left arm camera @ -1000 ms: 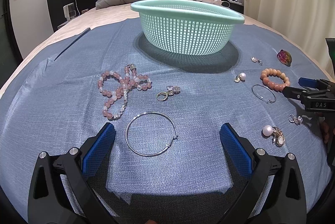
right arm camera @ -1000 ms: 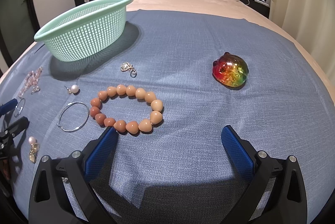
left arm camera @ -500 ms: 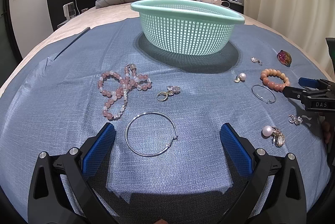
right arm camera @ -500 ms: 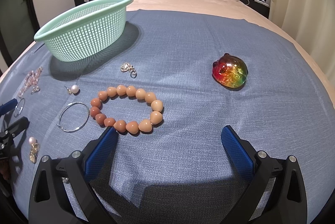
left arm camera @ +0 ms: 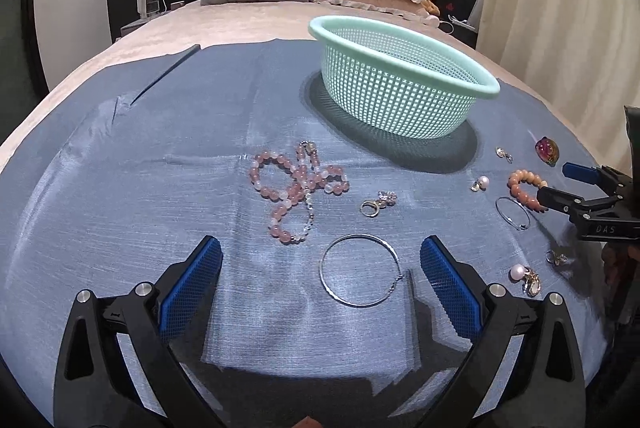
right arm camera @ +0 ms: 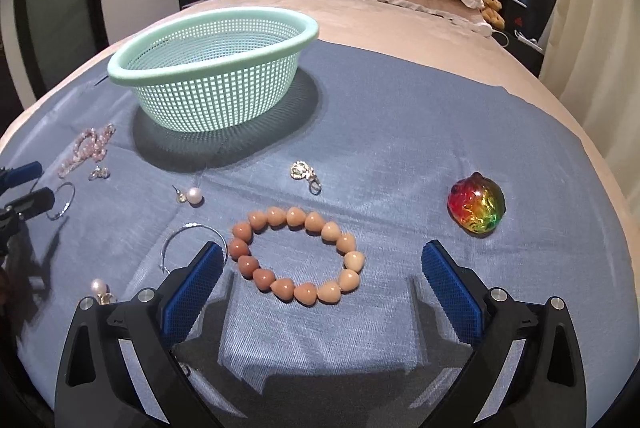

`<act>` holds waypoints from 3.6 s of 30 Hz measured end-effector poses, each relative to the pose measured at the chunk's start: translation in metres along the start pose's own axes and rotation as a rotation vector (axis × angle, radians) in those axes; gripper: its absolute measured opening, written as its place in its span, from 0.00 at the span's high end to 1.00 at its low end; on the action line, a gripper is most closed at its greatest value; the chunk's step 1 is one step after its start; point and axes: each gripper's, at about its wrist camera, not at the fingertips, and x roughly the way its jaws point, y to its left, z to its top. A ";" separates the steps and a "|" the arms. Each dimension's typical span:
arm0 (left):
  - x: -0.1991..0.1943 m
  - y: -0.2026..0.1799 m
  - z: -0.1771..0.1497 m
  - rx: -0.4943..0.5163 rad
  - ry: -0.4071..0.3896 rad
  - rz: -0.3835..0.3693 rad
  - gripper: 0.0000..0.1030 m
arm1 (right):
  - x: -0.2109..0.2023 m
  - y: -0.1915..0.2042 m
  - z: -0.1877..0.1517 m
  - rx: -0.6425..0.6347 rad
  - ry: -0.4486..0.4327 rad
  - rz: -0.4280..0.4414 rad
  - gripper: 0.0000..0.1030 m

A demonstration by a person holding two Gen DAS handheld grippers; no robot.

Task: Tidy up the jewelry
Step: 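Close left tool on the silver hoop while right tool grasps the peach bead bracelet, then lift the hoop and bracelet and carry both tools over the mint-green basket, then open left tool to drop the hoop while right tool releases the bracelet into basket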

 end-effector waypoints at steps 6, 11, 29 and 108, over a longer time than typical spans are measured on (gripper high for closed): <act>0.006 -0.005 -0.002 0.082 0.029 -0.004 0.05 | 0.017 0.002 0.001 0.025 0.050 0.006 0.07; 0.014 -0.022 -0.007 0.172 0.030 0.073 0.09 | 0.026 -0.003 0.000 0.072 0.066 0.038 0.08; 0.004 -0.040 -0.013 0.214 0.025 -0.002 0.54 | 0.007 -0.015 -0.011 0.126 0.034 0.120 0.80; 0.089 -0.038 0.155 0.231 -0.058 -0.178 0.52 | 0.042 0.019 0.140 0.000 -0.053 0.208 0.88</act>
